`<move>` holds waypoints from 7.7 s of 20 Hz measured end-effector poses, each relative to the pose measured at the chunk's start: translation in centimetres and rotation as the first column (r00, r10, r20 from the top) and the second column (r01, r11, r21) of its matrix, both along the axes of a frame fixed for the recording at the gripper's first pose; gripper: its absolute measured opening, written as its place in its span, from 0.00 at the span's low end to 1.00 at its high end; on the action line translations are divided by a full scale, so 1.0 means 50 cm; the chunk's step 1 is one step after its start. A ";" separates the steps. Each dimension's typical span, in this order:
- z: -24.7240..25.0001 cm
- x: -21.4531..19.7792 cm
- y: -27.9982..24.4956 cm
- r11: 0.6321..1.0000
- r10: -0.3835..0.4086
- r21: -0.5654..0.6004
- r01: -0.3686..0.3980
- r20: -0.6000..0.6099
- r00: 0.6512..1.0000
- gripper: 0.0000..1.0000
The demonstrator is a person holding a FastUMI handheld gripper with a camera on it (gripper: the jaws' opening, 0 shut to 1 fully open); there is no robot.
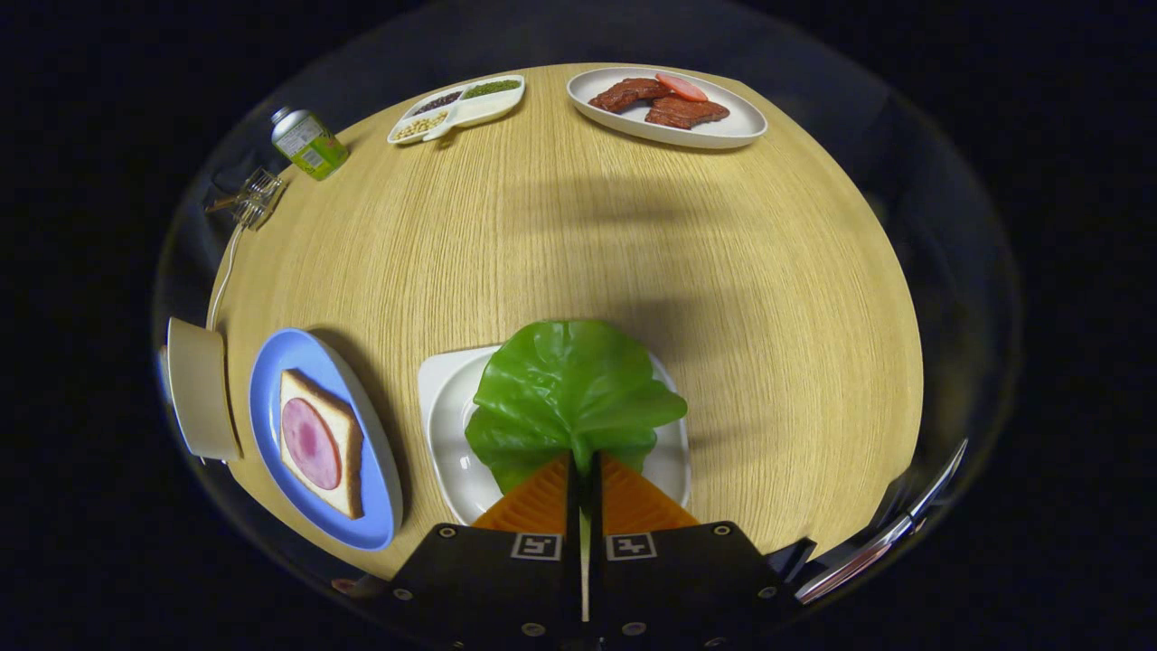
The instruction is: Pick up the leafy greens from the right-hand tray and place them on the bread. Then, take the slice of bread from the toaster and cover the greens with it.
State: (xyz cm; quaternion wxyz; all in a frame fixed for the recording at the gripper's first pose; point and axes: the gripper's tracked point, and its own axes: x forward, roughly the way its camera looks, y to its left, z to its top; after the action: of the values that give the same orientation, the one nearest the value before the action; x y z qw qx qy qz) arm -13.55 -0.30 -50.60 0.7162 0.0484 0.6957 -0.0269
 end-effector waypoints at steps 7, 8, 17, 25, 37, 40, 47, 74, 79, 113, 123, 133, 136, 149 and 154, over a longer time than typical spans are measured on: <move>0.077 0.012 0.058 0.996 -0.032 0.090 0.025 0.084 0.996 0.04; 0.087 0.017 0.069 0.994 -0.034 0.105 0.024 0.095 0.995 0.03; 0.166 0.043 0.166 0.977 -0.025 0.215 -0.005 0.139 0.990 0.04; 0.184 0.030 0.280 0.951 0.038 0.301 -0.076 0.130 0.991 0.04; 0.159 0.032 0.391 0.917 0.119 0.369 -0.151 0.107 0.987 0.06; 0.155 0.035 0.406 0.911 0.127 0.380 -0.159 0.109 0.986 0.08; 0.138 0.046 0.405 0.932 0.143 0.318 -0.174 0.117 0.983 0.50; 0.493 0.153 0.961 0.834 0.331 0.354 -0.423 0.293 0.897 0.96; 0.525 0.153 1.068 0.824 0.352 0.359 -0.439 0.282 0.892 0.96; 0.367 0.181 1.091 0.888 0.382 0.274 -0.368 0.004 0.924 0.15; 0.441 0.145 1.038 0.814 0.417 0.385 -0.434 0.131 0.899 0.13; 0.522 0.152 0.987 0.720 0.270 0.583 -0.376 0.264 0.926 0.09; 0.548 0.161 0.940 0.693 0.204 0.631 -0.347 0.290 0.935 0.09; 0.482 0.158 0.608 0.704 -0.044 0.696 -0.139 0.238 0.970 0.09; 0.396 0.124 0.530 0.730 -0.092 0.681 -0.050 0.170 0.981 0.09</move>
State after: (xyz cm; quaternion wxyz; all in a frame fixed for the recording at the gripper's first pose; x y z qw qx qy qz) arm -7.37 26.22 -30.81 0.7117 0.3182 0.5838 0.2269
